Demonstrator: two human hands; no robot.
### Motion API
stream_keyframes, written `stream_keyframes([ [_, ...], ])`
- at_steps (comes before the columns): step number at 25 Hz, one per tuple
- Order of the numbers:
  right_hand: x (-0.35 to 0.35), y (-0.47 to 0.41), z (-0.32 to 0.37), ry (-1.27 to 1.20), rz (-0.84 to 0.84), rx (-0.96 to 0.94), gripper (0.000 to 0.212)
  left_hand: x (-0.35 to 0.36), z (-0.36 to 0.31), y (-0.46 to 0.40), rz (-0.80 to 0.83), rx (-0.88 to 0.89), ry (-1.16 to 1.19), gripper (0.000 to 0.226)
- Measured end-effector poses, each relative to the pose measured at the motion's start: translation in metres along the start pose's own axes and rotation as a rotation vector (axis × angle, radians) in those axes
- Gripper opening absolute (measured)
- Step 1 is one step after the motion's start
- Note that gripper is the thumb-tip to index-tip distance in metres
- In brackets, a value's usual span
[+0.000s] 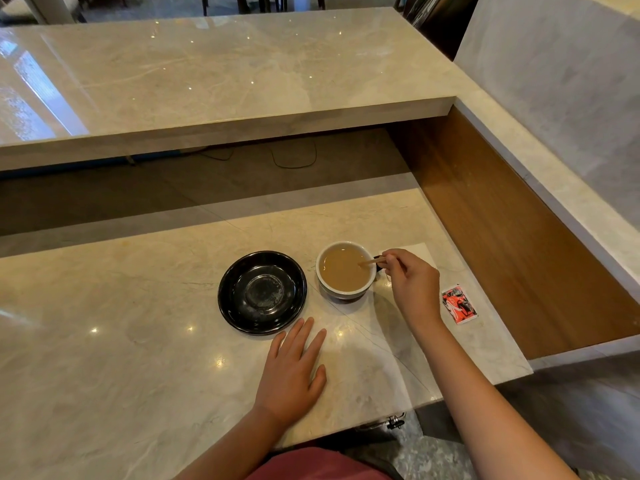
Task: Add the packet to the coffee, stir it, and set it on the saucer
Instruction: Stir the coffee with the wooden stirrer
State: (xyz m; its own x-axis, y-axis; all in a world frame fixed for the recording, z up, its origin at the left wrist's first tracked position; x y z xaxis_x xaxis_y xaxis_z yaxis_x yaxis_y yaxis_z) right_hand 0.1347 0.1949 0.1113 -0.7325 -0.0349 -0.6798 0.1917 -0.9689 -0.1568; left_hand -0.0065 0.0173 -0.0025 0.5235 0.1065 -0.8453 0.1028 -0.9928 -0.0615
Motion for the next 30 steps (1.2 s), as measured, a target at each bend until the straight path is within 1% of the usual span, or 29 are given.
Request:
stream_keyframes([
  [3, -0.01, -0.002, 0.005, 0.131, 0.051, -0.118, 0.016, -0.001, 0.0, 0.0, -0.002, 0.001, 0.004, 0.055],
  [5, -0.015, -0.001, 0.006, 0.168, 0.08, -0.141, 0.016, 0.0, 0.0, 0.001, -0.002, 0.0, 0.003, 0.055],
  [7, -0.016, 0.0, 0.004, 0.158, 0.126, -0.119, 0.016, 0.0, 0.0, 0.0, -0.001, -0.001, 0.003, 0.055],
  [9, -0.014, 0.002, 0.002, 0.087, 0.186, -0.053, 0.017, 0.0, -0.001, 0.0, 0.001, -0.002, 0.003, 0.056],
  [12, -0.008, 0.008, 0.004, -0.11, 0.234, 0.082, 0.019, 0.0, -0.001, 0.0, 0.001, -0.005, 0.005, 0.056],
  [15, 0.001, 0.014, 0.009, -0.25, 0.197, 0.131, 0.02, 0.0, 0.0, 0.0, 0.004, -0.004, 0.007, 0.056],
  [18, 0.013, 0.01, 0.011, -0.276, 0.12, 0.155, 0.018, 0.0, 0.001, 0.0, 0.005, -0.006, 0.013, 0.056],
  [21, 0.015, 0.004, 0.012, -0.222, 0.049, 0.122, 0.018, 0.001, 0.001, 0.001, 0.008, -0.009, 0.015, 0.056],
  [23, 0.011, 0.002, 0.01, -0.115, 0.02, 0.048, 0.018, 0.001, 0.001, 0.0, 0.01, -0.007, 0.015, 0.056],
  [26, 0.003, 0.0, 0.005, 0.05, 0.026, -0.074, 0.018, 0.001, 0.001, 0.0, 0.008, -0.004, 0.008, 0.056],
  [30, -0.011, -0.001, 0.011, 0.166, 0.05, -0.142, 0.017, 0.001, 0.001, 0.001, 0.003, -0.005, 0.007, 0.056],
])
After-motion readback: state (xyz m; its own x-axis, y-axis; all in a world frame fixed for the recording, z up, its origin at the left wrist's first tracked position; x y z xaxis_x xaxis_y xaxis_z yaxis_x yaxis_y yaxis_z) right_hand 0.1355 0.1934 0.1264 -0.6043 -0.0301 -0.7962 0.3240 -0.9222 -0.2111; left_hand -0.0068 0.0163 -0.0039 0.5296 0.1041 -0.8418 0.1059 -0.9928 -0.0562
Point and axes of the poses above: each hand's wrist, its own y-axis away from the middle knuckle, its own x-axis out of the palm, z = x × y, the point moved 2 cm from there along -y, towards the middle knuckle, and after that the axes turned 13 degrees about y, right-handed, at the moved point
